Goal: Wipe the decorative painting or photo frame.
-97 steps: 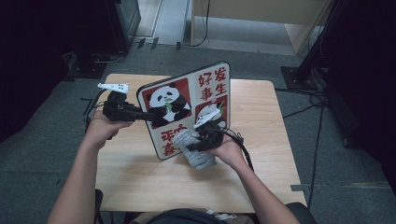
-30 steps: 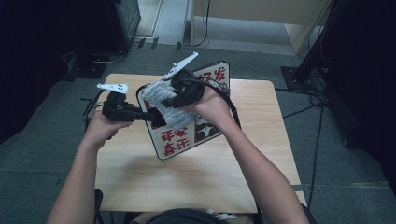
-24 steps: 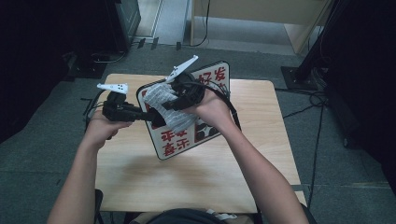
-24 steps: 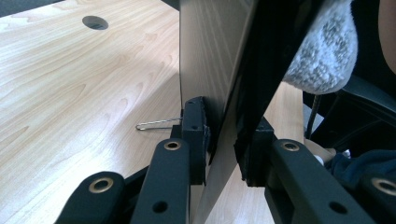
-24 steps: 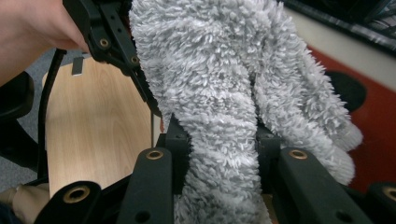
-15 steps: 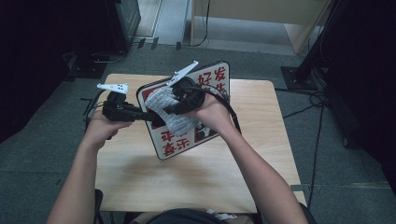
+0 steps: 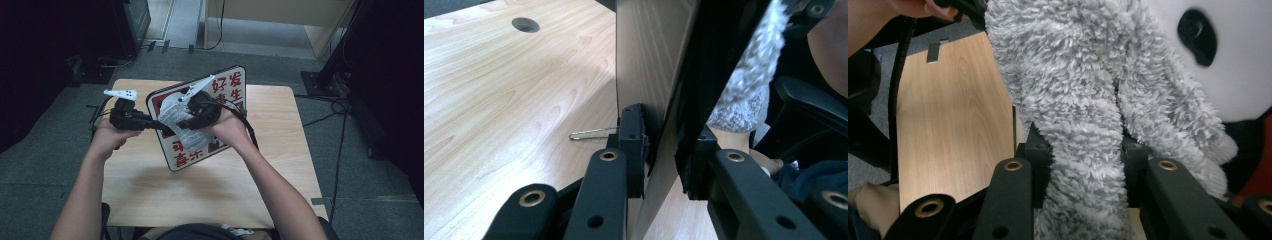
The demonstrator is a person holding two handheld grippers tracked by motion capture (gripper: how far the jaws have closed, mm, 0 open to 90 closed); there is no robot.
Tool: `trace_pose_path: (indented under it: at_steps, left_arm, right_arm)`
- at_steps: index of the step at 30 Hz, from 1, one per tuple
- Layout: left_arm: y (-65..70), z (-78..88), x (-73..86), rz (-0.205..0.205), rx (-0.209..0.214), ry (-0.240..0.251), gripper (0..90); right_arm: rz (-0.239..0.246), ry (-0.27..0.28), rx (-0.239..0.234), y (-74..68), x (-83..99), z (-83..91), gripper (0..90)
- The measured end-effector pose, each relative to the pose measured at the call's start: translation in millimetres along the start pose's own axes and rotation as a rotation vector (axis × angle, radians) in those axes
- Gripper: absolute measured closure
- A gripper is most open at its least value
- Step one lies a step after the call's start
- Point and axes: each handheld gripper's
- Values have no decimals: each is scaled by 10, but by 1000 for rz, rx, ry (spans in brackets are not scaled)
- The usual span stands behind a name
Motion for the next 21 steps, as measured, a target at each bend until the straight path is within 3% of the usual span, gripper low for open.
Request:
trace_pose_path:
  at_steps: [21]
  left_arm:
    - [-2,0,1,0,2,1,758]
  right_arm:
    - [-14,-35,-24,-17,226,-193,681]
Point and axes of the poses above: each handheld gripper's, and its own axes: z roughly backward along the jaws, x roughly out of its underside, y roughly to its right, and after that the axes turned 3 degrees about -y, right-handed
